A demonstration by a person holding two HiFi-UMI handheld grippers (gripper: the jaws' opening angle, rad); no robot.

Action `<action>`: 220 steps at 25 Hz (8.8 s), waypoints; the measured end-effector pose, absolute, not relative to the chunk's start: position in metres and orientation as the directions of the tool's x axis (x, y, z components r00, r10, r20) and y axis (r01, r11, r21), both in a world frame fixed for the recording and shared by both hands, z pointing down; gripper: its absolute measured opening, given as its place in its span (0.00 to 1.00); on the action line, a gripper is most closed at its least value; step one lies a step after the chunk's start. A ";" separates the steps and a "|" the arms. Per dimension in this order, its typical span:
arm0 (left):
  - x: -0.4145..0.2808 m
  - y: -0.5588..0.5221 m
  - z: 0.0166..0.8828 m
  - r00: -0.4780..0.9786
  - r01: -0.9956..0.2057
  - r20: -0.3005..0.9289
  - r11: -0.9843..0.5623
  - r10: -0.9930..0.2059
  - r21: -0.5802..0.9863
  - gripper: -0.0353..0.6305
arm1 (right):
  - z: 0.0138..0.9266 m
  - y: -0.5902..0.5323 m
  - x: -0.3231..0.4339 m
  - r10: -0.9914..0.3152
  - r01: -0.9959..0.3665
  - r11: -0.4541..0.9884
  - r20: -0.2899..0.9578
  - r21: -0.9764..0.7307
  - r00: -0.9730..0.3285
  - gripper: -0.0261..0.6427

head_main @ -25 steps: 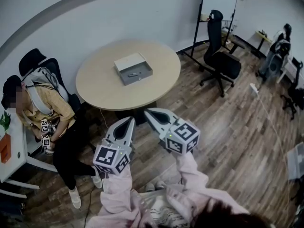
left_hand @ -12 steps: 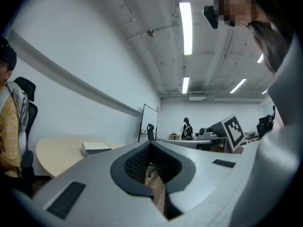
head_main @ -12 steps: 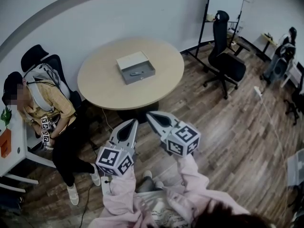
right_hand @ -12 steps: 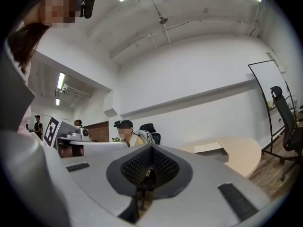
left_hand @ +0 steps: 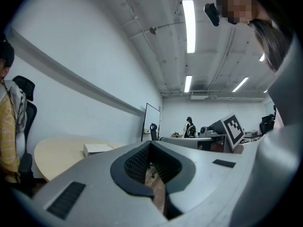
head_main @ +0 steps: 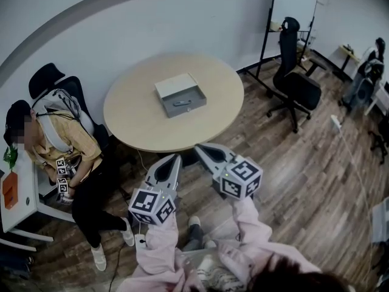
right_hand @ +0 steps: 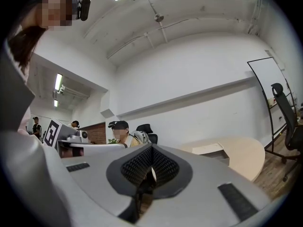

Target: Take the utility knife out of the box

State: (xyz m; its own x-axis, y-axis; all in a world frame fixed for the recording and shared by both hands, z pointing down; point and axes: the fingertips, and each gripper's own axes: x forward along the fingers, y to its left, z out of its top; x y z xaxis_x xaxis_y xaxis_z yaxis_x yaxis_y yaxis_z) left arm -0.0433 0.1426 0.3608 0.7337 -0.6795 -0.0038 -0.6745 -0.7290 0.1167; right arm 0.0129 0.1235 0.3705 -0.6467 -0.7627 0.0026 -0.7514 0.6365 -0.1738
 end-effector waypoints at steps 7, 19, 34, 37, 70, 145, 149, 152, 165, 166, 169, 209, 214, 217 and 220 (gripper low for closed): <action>-0.047 0.078 0.361 0.742 -0.665 -0.006 -0.736 -0.671 0.126 0.07 | 0.369 0.062 0.010 -0.769 -0.759 0.629 0.011 -0.168 -0.639 0.04; -0.055 -0.004 0.363 0.766 -0.637 0.005 -0.758 -0.642 0.140 0.07 | 0.371 -0.017 0.005 -0.795 -0.785 0.592 0.031 -0.182 -0.606 0.04; -0.068 -0.053 0.386 0.774 -0.628 0.032 -0.761 -0.632 0.162 0.07 | 0.395 -0.066 -0.011 -0.790 -0.783 0.587 0.068 -0.208 -0.610 0.04; -0.072 -0.059 0.390 0.771 -0.632 0.038 -0.756 -0.636 0.172 0.07 | 0.398 -0.072 -0.016 -0.785 -0.780 0.589 0.078 -0.209 -0.614 0.04; -0.025 -0.190 0.435 0.727 -0.684 0.155 -0.683 -0.669 0.255 0.07 | 0.432 -0.217 0.025 -0.703 -0.727 0.641 0.191 -0.248 -0.685 0.04; -0.024 -0.291 0.562 0.728 -0.676 0.425 -0.457 -0.538 0.579 0.07 | 0.601 -0.333 0.003 -0.166 -0.458 0.879 0.811 -0.136 -0.560 0.04; -0.022 -0.291 0.565 0.730 -0.673 0.431 -0.452 -0.530 0.585 0.07 | 0.608 -0.335 0.008 -0.158 -0.457 0.882 0.838 -0.118 -0.523 0.04; -0.022 -0.290 0.565 0.733 -0.671 0.435 -0.450 -0.523 0.590 0.07 | 0.610 -0.336 0.009 -0.154 -0.457 0.882 0.849 -0.112 -0.506 0.04; -0.021 -0.289 0.570 0.734 -0.671 0.445 -0.442 -0.514 0.596 0.07 | 0.618 -0.340 0.016 -0.173 -0.442 0.896 0.880 -0.045 -0.441 0.17; -0.021 -0.289 0.570 0.734 -0.670 0.445 -0.441 -0.513 0.597 0.07 | 0.619 -0.341 0.016 -0.174 -0.437 0.899 0.884 -0.037 -0.434 0.18; -0.020 -0.289 0.571 0.734 -0.670 0.447 -0.440 -0.511 0.598 0.07 | 0.622 -0.341 0.018 -0.175 -0.418 0.908 0.894 -0.015 -0.413 0.21; -0.028 -0.297 0.582 0.727 -0.674 0.456 -0.403 -0.514 0.619 0.07 | 0.653 -0.318 0.015 -0.095 -0.259 0.966 0.960 0.024 -0.264 0.25; -0.029 -0.296 0.581 0.725 -0.674 0.453 -0.402 -0.518 0.619 0.07 | 0.654 -0.315 0.014 -0.092 -0.261 0.965 0.959 0.020 -0.268 0.25; -0.027 -0.294 0.580 0.726 -0.674 0.455 -0.405 -0.515 0.618 0.07 | 0.653 -0.317 0.017 -0.102 -0.262 0.965 0.959 0.030 -0.263 0.25; -0.026 -0.292 0.579 0.728 -0.673 0.455 -0.406 -0.513 0.618 0.07 | 0.653 -0.314 0.016 -0.091 -0.259 0.966 0.958 0.019 -0.271 0.25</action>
